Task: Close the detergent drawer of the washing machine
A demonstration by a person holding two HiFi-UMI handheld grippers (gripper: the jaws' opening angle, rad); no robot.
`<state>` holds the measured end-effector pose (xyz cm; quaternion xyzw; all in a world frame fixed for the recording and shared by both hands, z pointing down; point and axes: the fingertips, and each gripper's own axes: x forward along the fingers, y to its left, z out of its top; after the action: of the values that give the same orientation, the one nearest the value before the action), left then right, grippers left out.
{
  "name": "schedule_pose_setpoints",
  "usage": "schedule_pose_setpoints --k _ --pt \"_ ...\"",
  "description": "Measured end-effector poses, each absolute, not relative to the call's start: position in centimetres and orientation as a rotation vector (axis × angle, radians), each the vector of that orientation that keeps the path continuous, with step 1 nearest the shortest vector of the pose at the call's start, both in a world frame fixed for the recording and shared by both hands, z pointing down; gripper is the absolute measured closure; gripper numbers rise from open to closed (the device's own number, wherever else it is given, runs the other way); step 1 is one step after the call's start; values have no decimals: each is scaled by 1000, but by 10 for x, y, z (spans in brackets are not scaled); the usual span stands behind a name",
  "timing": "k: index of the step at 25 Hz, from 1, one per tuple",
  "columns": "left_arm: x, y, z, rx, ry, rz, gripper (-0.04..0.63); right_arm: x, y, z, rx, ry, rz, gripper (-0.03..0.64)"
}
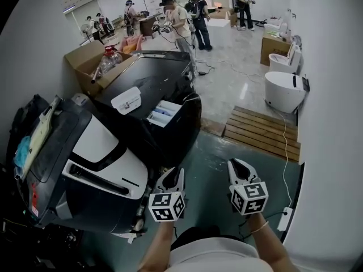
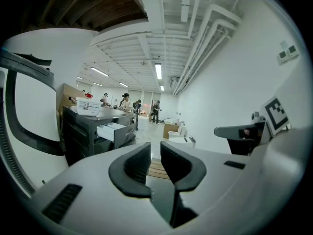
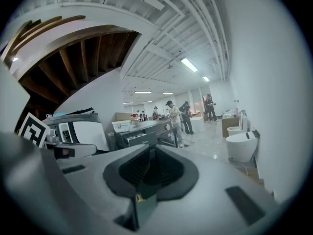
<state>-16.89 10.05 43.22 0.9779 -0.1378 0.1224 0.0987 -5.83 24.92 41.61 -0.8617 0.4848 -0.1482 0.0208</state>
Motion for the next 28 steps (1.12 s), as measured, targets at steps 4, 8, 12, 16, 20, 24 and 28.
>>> schedule_pose_setpoints --k 4,8,12,16,20,24,28 --pt "-165 104 435 2892 -401 375 514 -58 251 419 -2663 1511 -488 577" --pt "-159 100 437 2892 -403 383 497 -55 248 421 -2661 1518 -496 566" --pt "-147 89 442 2893 -407 399 489 -46 240 424 -2659 1514 -507 561" --pt "-123 71 451 2889 -403 414 480 -26 225 430 -2670 1508 -518 561" --pt "-90 45 457 2891 -390 429 472 3 202 440 -2682 1496 -546 561" --pt "-52 14 459 2889 -393 427 465 39 171 446 -2686 1489 -569 561" --pt "-23 -14 457 2894 -398 430 465 68 137 452 -2673 1502 -603 561"
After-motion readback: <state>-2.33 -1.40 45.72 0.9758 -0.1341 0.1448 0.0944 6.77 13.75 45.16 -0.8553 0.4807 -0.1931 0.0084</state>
